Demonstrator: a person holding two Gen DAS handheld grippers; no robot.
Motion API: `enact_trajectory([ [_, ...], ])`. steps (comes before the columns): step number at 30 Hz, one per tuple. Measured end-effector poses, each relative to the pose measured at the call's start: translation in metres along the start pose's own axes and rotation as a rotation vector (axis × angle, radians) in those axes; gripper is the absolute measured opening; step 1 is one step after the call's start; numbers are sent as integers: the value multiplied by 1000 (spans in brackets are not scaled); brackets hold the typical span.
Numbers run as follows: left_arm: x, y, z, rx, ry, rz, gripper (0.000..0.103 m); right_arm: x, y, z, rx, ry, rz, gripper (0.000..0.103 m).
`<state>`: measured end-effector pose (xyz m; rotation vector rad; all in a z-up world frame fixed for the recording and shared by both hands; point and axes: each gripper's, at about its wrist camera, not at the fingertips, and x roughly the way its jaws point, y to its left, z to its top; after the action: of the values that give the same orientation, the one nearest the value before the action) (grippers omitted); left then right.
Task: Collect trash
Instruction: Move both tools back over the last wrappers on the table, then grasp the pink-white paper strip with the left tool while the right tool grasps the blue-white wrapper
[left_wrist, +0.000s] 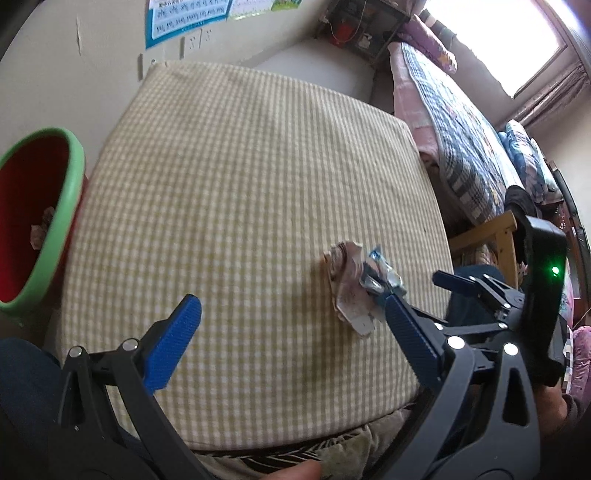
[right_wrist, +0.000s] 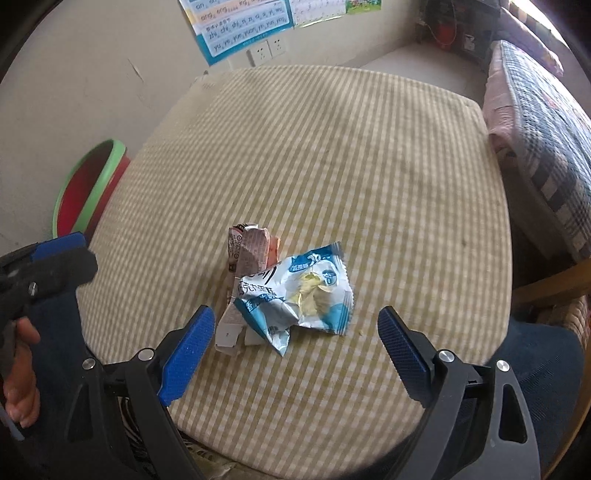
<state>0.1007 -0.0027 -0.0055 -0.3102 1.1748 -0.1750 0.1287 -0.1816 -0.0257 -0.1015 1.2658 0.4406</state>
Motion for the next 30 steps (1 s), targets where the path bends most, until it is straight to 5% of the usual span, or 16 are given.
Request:
enact_trajectory([
  [5, 3, -5, -1, 17, 10, 12, 97, 15, 0, 3, 7, 21, 4, 77],
  [8, 6, -7, 1, 22, 18, 18, 97, 25, -2, 5, 10, 56, 24, 57],
  [9, 8, -8, 1, 22, 20, 19, 97, 28, -4, 5, 14, 68, 31, 42],
  [12, 14, -10, 1, 17, 31, 13, 97, 28, -12, 7, 21, 73, 19, 35],
  [30, 85, -32, 14, 5, 130, -41, 97, 3, -46, 10, 27, 35, -14, 33],
])
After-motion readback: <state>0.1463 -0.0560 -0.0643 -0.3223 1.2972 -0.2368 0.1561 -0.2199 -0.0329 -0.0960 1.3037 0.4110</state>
